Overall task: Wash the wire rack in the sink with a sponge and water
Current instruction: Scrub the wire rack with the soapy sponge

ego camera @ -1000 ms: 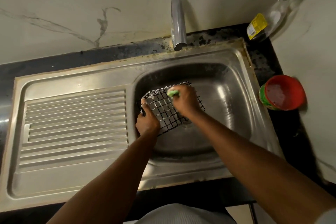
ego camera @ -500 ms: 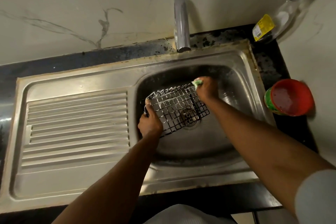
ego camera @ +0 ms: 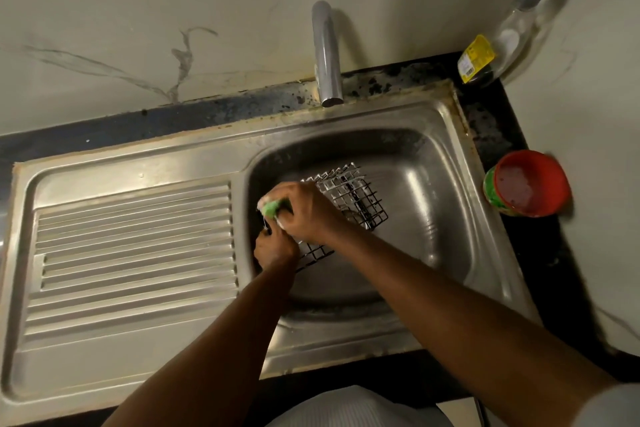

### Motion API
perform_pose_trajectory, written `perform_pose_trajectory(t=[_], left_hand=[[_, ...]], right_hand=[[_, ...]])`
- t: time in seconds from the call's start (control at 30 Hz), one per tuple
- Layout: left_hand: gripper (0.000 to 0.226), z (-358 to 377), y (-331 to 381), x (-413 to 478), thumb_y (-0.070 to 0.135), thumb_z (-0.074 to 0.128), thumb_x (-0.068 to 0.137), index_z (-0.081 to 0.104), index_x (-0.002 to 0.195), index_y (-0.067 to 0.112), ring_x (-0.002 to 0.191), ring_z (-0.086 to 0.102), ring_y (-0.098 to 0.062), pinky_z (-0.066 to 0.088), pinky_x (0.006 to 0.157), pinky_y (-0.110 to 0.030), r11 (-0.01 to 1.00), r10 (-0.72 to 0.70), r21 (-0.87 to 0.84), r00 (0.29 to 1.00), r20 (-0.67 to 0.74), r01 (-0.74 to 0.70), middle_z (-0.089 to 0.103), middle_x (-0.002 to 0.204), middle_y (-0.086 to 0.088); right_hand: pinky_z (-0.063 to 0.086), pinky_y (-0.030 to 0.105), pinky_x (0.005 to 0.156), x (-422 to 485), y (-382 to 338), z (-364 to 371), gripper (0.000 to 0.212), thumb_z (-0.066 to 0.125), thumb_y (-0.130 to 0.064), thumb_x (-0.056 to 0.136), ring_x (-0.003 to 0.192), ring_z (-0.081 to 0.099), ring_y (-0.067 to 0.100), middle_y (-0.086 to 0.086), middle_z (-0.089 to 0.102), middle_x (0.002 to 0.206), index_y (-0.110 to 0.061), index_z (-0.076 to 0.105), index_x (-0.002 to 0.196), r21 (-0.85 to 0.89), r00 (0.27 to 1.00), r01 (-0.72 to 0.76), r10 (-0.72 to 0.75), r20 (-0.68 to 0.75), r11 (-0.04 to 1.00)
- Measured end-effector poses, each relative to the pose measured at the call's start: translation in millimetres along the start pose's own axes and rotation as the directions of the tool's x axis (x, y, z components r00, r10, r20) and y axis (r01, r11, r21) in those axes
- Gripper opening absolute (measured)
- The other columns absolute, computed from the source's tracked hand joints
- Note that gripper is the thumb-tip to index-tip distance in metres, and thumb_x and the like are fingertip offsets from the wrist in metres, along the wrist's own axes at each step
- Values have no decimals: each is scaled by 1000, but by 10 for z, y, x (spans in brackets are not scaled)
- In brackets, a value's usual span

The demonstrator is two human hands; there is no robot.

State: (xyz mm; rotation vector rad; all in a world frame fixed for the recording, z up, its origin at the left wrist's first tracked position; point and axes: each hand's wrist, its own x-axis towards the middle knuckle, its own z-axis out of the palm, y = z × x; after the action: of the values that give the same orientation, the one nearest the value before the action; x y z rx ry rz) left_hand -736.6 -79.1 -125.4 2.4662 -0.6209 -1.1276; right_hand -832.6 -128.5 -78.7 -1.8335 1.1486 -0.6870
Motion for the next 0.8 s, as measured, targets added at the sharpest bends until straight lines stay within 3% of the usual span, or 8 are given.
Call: perform_pose_trajectory(t=[0.07,0.13,0.2,0.37,0.5,0.6,0.67,0.8], left_hand=[[41,-19,19,64,37,45,109,66,126,6,117,64,-43,52,96,-45,997,9,75,999,35,-12,68,124,-24],[48,-8,-11,83,52,48,104,72,113,11,105,67,-44,56,92,-46,1000,2,6,999,34,-3,70,108,-24],[63,28,-47,66,69,38,102,71,103,16,94,65,-41,57,89,-47,992,-72,-100,997,1,71,67,98,-18],[38,69,-88,49,41,46,110,67,125,13,96,68,-32,61,91,-50,989,-74,-123,997,19,76,68,111,-13],[34,76,-115,79,32,49,110,65,129,10,100,69,-34,60,94,-51,990,-79,-117,997,8,79,69,116,-16],[58,85,-114,54,65,41,104,68,115,15,92,69,-33,61,90,-50,984,-103,-146,995,-9,101,69,107,-14],[79,67,-103,43,83,32,95,68,112,14,95,69,-37,61,90,-49,983,-86,-163,996,-29,80,70,108,-17],[58,17,-82,48,52,36,110,61,143,10,120,61,-43,49,99,-39,1000,19,-1,999,28,-19,64,129,-28]], right_hand=[[54,29,99,-203,-21,-31,34,64,4,78,103,71,18,9,77,112,-7,80,107,-34,993,81,-78,85,996],[49,19,101,-409,144,-135,31,70,3,79,106,68,15,10,76,116,-7,79,107,-80,995,64,-57,78,995],[52,23,101,-551,437,-288,31,71,4,78,105,69,15,10,76,115,-7,79,106,-113,998,-55,52,-34,992],[59,30,88,-776,1214,-634,33,70,9,79,97,75,26,13,79,105,-6,80,107,-128,801,-532,448,-398,837],[61,34,79,-717,1268,-676,23,78,-1,80,92,75,27,14,79,101,-8,81,101,-128,724,-640,538,-433,758],[62,28,75,-723,986,-486,27,82,-2,79,88,75,20,9,79,100,-9,80,105,-98,748,-619,546,-379,780],[62,27,81,-774,695,-281,30,78,-2,81,93,74,17,6,78,104,-12,78,109,-112,835,-508,456,-307,854],[52,23,99,-848,-29,80,32,67,5,79,104,67,16,6,76,112,-10,79,106,-126,985,-123,106,-134,984]])
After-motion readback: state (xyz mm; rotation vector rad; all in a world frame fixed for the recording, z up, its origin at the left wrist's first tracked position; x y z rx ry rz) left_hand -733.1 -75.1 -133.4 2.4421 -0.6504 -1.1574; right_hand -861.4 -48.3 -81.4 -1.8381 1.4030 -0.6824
